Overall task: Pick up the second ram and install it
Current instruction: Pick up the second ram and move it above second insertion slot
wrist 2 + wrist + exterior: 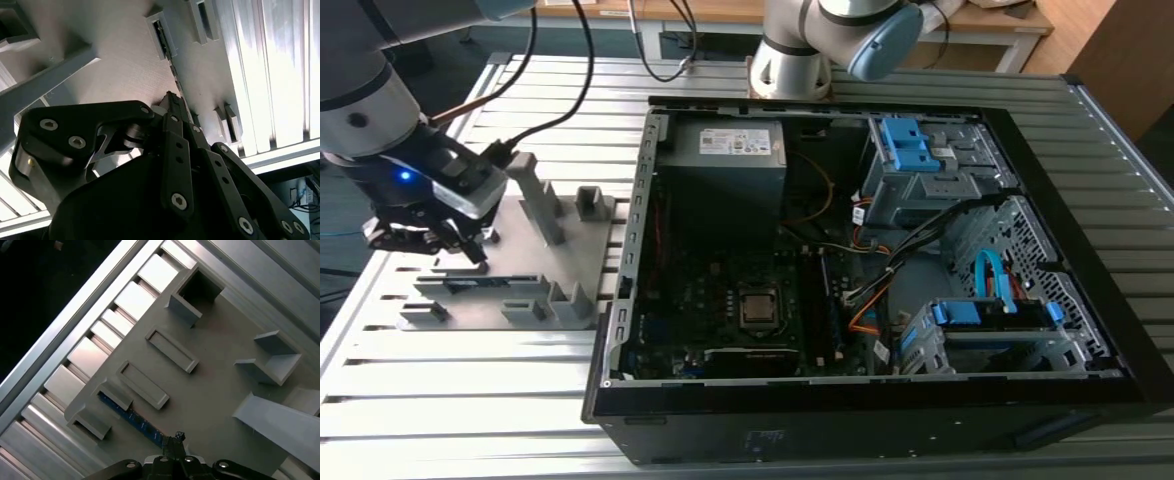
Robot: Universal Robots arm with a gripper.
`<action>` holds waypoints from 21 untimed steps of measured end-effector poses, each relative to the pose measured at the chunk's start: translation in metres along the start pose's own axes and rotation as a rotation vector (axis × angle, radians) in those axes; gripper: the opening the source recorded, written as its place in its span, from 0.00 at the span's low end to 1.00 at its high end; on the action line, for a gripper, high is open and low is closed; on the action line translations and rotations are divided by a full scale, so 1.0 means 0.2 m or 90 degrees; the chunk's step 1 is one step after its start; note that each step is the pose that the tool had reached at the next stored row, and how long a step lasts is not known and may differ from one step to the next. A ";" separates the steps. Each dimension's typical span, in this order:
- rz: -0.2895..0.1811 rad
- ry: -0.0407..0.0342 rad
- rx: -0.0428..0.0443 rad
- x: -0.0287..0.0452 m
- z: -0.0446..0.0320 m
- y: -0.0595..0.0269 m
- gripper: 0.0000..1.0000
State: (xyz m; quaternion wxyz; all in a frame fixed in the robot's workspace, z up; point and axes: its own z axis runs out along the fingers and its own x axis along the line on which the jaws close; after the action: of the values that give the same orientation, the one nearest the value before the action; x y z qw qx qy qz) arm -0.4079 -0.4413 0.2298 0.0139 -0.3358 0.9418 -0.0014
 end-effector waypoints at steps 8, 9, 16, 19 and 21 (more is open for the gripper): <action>-0.028 -0.0003 -0.0007 0.000 0.000 0.000 0.10; -0.032 -0.0003 -0.0008 0.000 0.000 0.000 0.10; -0.056 -0.0006 -0.0014 0.000 0.000 0.000 0.10; -0.065 -0.0007 -0.0016 0.000 0.000 0.000 0.10; -0.072 -0.0008 -0.0018 0.000 0.000 0.000 0.10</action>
State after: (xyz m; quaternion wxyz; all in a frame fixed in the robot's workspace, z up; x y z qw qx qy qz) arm -0.4079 -0.4413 0.2297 0.0139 -0.3881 0.9215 -0.0007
